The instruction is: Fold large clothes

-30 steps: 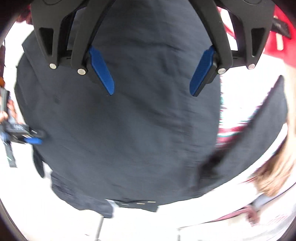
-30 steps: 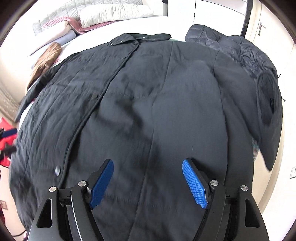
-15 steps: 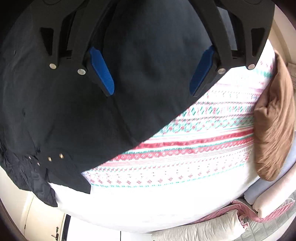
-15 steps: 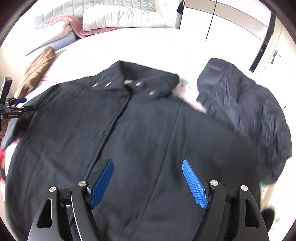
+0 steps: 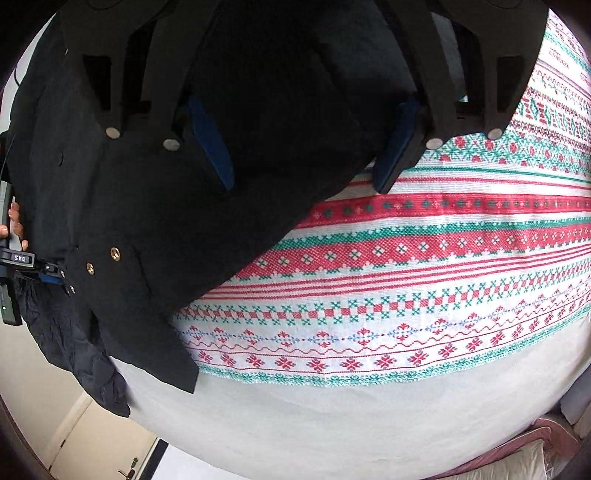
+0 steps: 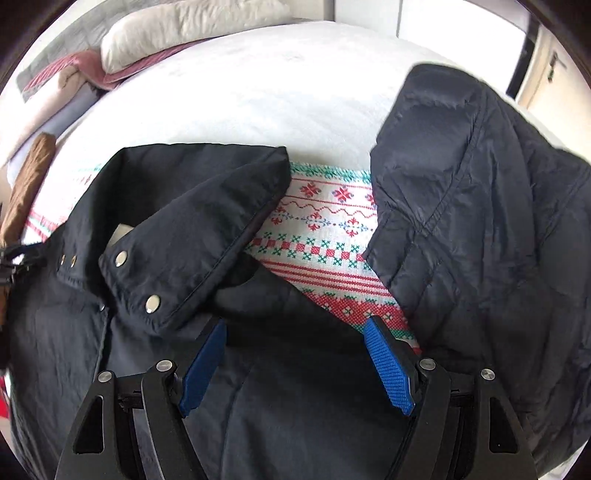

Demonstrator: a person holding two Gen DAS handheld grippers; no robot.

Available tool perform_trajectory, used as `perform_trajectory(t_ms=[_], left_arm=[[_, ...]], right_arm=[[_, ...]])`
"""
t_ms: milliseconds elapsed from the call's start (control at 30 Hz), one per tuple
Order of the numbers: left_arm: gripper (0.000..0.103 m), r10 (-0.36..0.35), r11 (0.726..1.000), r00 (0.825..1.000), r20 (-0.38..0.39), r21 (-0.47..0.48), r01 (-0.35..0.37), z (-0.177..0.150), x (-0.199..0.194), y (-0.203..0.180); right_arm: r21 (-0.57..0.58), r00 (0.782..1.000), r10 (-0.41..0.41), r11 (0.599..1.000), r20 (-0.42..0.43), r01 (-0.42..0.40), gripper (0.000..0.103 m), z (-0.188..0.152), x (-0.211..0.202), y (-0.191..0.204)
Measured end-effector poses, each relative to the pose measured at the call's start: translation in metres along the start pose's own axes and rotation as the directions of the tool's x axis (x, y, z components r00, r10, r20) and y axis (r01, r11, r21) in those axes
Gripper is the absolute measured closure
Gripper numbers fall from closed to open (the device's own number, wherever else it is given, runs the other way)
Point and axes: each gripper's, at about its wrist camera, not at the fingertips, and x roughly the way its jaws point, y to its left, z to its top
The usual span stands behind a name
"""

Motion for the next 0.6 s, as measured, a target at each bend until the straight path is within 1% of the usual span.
perform_trajectory(t_ms=[33, 67, 100, 133, 167, 200, 233, 300, 367, 467, 500, 567, 600], left_arm=[[0.050, -0.018, 1.000, 1.000, 0.001, 0.007, 0.018, -0.005, -0.004, -0.003], [0.069, -0.033, 0.999, 0.999, 0.000, 0.000, 0.033, -0.010, -0.008, -0.006], [0.084, -0.050, 0.999, 0.999, 0.010, -0.016, 0.050, -0.015, -0.013, -0.009], [0.084, -0.027, 0.999, 0.999, 0.035, -0.032, 0.029, -0.019, -0.018, -0.013], [0.086, 0.021, 0.999, 0.997, 0.070, -0.038, -0.018, -0.022, -0.024, -0.019], [0.087, 0.065, 0.997, 0.992, 0.103, -0.041, -0.061, -0.024, -0.030, -0.025], [0.088, 0.099, 0.994, 0.986, 0.133, -0.052, -0.093, -0.026, -0.038, -0.027], [0.089, 0.158, 0.986, 0.967, 0.199, -0.079, -0.145, -0.023, -0.056, -0.027], [0.089, 0.181, 0.981, 0.954, 0.241, -0.117, -0.156, -0.023, -0.077, -0.020], [0.089, 0.245, 0.968, 0.923, 0.298, -0.132, -0.214, -0.020, -0.094, -0.022], [0.089, 0.264, 0.963, 0.913, 0.312, -0.147, -0.228, -0.021, -0.098, -0.019], [0.088, 0.304, 0.949, 0.904, 0.302, -0.173, -0.261, -0.020, -0.092, -0.007], [0.083, 0.326, 0.941, 0.903, 0.278, -0.191, -0.281, -0.019, -0.082, -0.002]], right_arm=[[-0.009, 1.000, -0.012, 1.000, 0.008, 0.012, 0.032, -0.004, 0.004, 0.003], [-0.047, 0.999, -0.032, 0.998, 0.040, 0.034, 0.040, -0.009, 0.004, 0.010], [-0.074, 0.998, -0.026, 0.997, 0.061, 0.031, 0.047, -0.013, 0.002, 0.017], [-0.075, 0.997, -0.029, 0.997, 0.078, 0.035, 0.068, -0.016, -0.001, 0.021], [-0.066, 0.995, -0.052, 0.996, 0.086, 0.058, 0.088, -0.018, -0.004, 0.024], [-0.061, 0.994, -0.064, 0.996, 0.089, 0.070, 0.093, -0.020, -0.006, 0.028], [-0.061, 0.991, -0.089, 0.994, 0.103, 0.096, 0.097, -0.022, -0.010, 0.032], [-0.074, 0.981, -0.140, 0.986, 0.136, 0.151, 0.099, -0.023, -0.021, 0.047], [-0.082, 0.971, -0.153, 0.982, 0.182, 0.170, 0.100, -0.022, -0.039, 0.063], [-0.086, 0.949, -0.137, 0.982, 0.283, 0.167, 0.101, -0.010, -0.065, 0.082], [-0.083, 0.937, -0.139, 0.981, 0.320, 0.174, 0.101, -0.004, -0.072, 0.088], [-0.073, 0.917, -0.143, 0.980, 0.371, 0.183, 0.101, 0.002, -0.076, 0.096], [-0.055, 0.904, -0.169, 0.977, 0.394, 0.207, 0.102, 0.006, -0.074, 0.099]])
